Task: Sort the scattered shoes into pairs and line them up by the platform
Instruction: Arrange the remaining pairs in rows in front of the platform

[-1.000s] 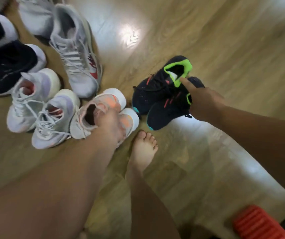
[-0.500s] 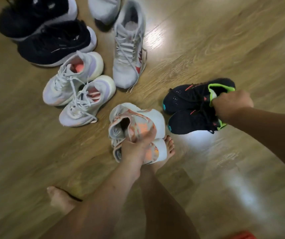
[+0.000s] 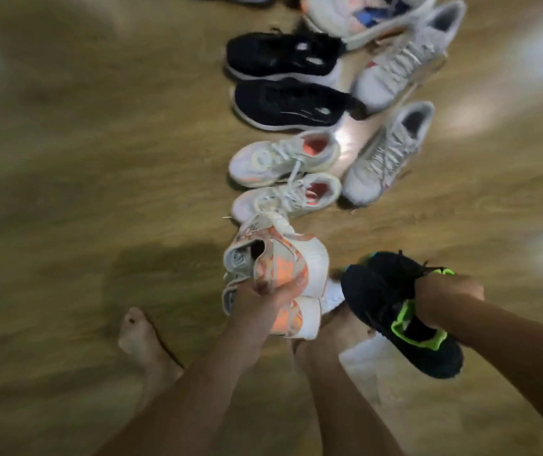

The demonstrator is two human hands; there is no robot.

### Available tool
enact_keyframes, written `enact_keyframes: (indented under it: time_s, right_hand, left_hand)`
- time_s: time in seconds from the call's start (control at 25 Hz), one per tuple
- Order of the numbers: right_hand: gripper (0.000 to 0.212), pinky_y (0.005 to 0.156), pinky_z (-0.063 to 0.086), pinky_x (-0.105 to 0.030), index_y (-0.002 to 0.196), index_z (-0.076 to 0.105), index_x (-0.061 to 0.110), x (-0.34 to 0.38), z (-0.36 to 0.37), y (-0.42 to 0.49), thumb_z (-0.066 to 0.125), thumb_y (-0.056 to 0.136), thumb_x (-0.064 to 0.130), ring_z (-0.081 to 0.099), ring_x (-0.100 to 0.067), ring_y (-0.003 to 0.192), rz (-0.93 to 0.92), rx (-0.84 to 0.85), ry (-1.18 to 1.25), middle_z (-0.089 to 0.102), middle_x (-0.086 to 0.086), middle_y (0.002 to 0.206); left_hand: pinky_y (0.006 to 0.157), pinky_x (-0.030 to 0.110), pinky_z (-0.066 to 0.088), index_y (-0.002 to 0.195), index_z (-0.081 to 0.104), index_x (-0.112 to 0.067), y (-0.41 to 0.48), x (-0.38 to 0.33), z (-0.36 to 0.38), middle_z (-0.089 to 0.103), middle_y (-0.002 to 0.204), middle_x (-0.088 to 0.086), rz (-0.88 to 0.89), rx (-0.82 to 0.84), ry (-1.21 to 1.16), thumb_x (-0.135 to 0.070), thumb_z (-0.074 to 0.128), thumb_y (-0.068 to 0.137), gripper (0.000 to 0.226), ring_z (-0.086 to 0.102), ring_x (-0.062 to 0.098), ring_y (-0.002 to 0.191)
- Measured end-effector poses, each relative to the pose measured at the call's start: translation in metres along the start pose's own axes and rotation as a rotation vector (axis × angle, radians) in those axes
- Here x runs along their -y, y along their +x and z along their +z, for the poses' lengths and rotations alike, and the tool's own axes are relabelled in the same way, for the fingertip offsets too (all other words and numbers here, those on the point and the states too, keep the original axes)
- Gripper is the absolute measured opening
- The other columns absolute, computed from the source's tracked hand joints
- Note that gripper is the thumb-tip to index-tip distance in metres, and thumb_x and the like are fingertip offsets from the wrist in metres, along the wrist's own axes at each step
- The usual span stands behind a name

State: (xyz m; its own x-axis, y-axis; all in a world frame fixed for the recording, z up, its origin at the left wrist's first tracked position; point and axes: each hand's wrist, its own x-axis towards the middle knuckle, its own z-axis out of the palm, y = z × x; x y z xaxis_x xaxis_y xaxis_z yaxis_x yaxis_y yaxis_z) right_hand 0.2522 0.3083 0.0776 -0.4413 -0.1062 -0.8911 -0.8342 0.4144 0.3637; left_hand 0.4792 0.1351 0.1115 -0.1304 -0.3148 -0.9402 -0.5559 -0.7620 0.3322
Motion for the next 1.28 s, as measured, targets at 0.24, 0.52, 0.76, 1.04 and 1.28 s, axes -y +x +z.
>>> enact_keyframes:
  time_s: [0.24, 0.52, 0.76, 1.04, 1.28]
  right_hand:
    - [0.012, 0.065, 0.05, -0.027, 0.078, 0.054, 0.021, 0.119, -0.08, -0.041, 0.049, 0.088, 0.025, 0.058, -0.016, 0.072, -0.149, 0.064, -0.148, 0.052, 0.008, 0.076]
    - [0.024, 0.06, 0.052, -0.023, 0.071, 0.052, 0.016, 0.297, -0.164, -0.096, 0.041, 0.085, 0.031, 0.066, -0.017, 0.063, -0.216, -0.021, -0.164, 0.064, 0.0, 0.064]
    - [0.027, 0.056, 0.055, -0.024, 0.076, 0.062, 0.01, 0.475, -0.267, -0.155, 0.047, 0.089, 0.029, 0.067, -0.011, 0.046, -0.328, -0.077, -0.285, 0.063, 0.002, 0.044]
    - [0.022, 0.048, 0.043, -0.022, 0.069, 0.062, 0.015, 0.641, -0.366, -0.217, 0.046, 0.071, 0.03, 0.063, -0.01, 0.045, -0.445, -0.322, -0.493, 0.062, 0.004, 0.042]
    - [0.038, 0.048, 0.04, -0.024, 0.073, 0.06, 0.014, 0.731, -0.403, -0.21, 0.038, 0.084, 0.042, 0.061, -0.005, 0.039, -0.596, -0.28, -0.528, 0.063, 0.002, 0.044]
  left_hand:
    - [0.088, 0.042, 0.057, 0.114, 0.069, -0.021, 0.01, 0.007, -0.154, 0.074, 0.106, -0.005, 0.062, -0.111, -0.289, -0.051, 0.09, 0.049, 0.074, 0.07, 0.019, 0.101]
    - [0.082, 0.025, 0.055, 0.104, 0.07, -0.023, 0.026, 0.05, -0.335, 0.075, 0.097, -0.013, 0.128, -0.234, -0.436, -0.042, 0.088, 0.062, 0.048, 0.069, 0.01, 0.099]
    - [0.105, 0.043, 0.044, 0.128, 0.059, -0.02, 0.016, 0.094, -0.476, 0.065, 0.123, -0.005, 0.105, -0.4, -0.397, -0.063, 0.081, 0.049, 0.093, 0.058, 0.018, 0.118]
    - [0.088, 0.027, 0.042, 0.123, 0.055, -0.036, -0.012, 0.136, -0.573, 0.058, 0.107, -0.021, 0.022, -0.532, -0.22, -0.077, 0.072, 0.045, 0.089, 0.053, 0.006, 0.097]
    - [0.084, 0.025, 0.046, 0.117, 0.058, -0.036, -0.003, 0.144, -0.603, 0.06, 0.098, -0.02, -0.085, -0.604, -0.345, -0.078, 0.072, 0.04, 0.089, 0.058, 0.008, 0.095]
